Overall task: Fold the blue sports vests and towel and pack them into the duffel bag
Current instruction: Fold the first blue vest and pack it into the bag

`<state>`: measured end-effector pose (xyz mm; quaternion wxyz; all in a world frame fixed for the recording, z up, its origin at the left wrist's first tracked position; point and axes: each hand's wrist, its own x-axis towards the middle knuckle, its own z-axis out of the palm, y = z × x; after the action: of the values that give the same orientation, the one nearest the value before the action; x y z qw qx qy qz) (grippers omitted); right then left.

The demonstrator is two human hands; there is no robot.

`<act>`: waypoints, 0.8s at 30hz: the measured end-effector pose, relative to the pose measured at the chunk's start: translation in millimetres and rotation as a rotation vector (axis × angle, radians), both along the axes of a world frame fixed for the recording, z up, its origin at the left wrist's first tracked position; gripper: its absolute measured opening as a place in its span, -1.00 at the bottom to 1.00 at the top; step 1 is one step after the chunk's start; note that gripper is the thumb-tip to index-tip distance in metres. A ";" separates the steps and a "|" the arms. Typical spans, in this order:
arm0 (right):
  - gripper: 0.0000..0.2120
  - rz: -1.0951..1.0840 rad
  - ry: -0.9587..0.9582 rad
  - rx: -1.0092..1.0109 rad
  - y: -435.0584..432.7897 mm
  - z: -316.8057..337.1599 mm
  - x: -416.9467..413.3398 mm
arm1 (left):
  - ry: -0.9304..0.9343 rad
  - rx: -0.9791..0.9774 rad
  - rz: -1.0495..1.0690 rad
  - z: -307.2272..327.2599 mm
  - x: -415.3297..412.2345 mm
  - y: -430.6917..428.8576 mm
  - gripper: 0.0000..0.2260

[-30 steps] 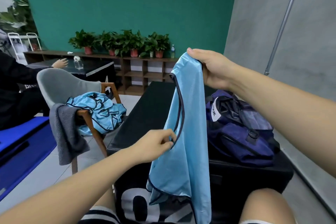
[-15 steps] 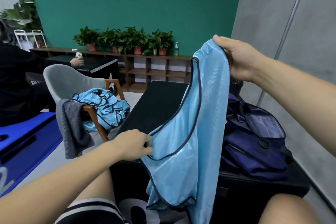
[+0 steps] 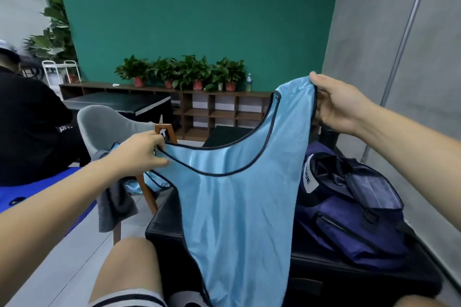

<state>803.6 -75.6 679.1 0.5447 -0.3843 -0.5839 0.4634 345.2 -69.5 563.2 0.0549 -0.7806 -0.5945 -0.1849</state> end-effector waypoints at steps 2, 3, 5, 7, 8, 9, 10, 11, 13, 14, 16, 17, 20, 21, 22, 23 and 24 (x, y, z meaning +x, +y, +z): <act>-0.80 -0.007 0.004 0.011 -5.7 2.9 0.4 | -0.056 0.070 -0.023 19.7 -7.1 -0.8 -0.76; -0.80 -0.007 0.006 0.017 -8.8 4.8 0.4 | -0.081 0.097 -0.023 28.9 -10.0 -1.5 -0.74; -0.79 -0.004 0.016 0.035 -14.0 10.0 0.5 | -0.148 0.128 -0.007 48.3 -15.9 -4.5 -0.76; -0.80 -0.018 0.032 0.052 -18.4 16.1 1.7 | -0.265 0.120 -0.012 68.3 -22.6 -9.3 -0.85; -0.80 -0.031 0.039 0.058 -20.1 19.1 2.7 | -0.335 0.105 -0.038 78.5 -25.7 -12.8 -0.86; -0.80 -0.051 0.044 0.064 -21.7 22.1 3.5 | -0.393 0.087 -0.075 88.4 -27.8 -16.8 -0.86; -0.77 -0.082 0.046 0.070 -22.7 25.1 4.9 | -0.441 0.069 -0.119 98.3 -28.4 -22.4 -0.86; -0.72 -0.117 0.050 0.076 -24.4 28.2 5.8 | -0.485 0.054 -0.152 107.5 -28.7 -27.5 -0.86; -0.66 -0.172 0.065 0.083 -28.0 33.9 7.1 | -0.605 0.032 -0.193 124.0 -29.4 -37.2 -0.87; -0.64 -0.186 0.081 0.084 -30.1 36.9 7.6 | -0.679 0.016 -0.205 131.8 -29.2 -42.2 -0.87; -0.73 -0.173 0.112 0.090 -36.3 42.9 7.4 | -0.818 -0.015 -0.206 144.1 -30.1 -49.4 -0.79; -0.81 -0.153 0.113 0.099 -40.7 46.0 7.3 | -0.883 -0.036 -0.206 149.6 -29.0 -53.2 -0.77; -0.75 -0.086 0.052 0.140 -53.0 51.6 6.7 | -1.052 -0.091 -0.277 161.5 -21.7 -62.6 -0.80; -0.67 -0.075 0.043 0.155 -57.2 52.8 5.5 | -1.090 -0.091 -0.286 164.3 -18.4 -64.3 -0.80; -0.63 -0.079 0.044 0.172 -60.4 53.7 4.7 | -1.123 -0.088 -0.295 167.1 -14.3 -68.2 -0.81; -0.62 -0.098 0.049 0.187 -63.3 54.7 4.2 | -1.157 -0.081 -0.308 169.7 -11.3 -72.4 -0.81; -0.62 -0.124 0.057 0.201 -65.7 55.9 4.3 | -1.186 -0.069 -0.326 172.2 -8.7 -77.5 -0.77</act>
<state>807.9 -141.3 734.9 0.6244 -0.3501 -0.5867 0.3786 336.5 -147.0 735.5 -0.3394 -0.6271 -0.4025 -0.5741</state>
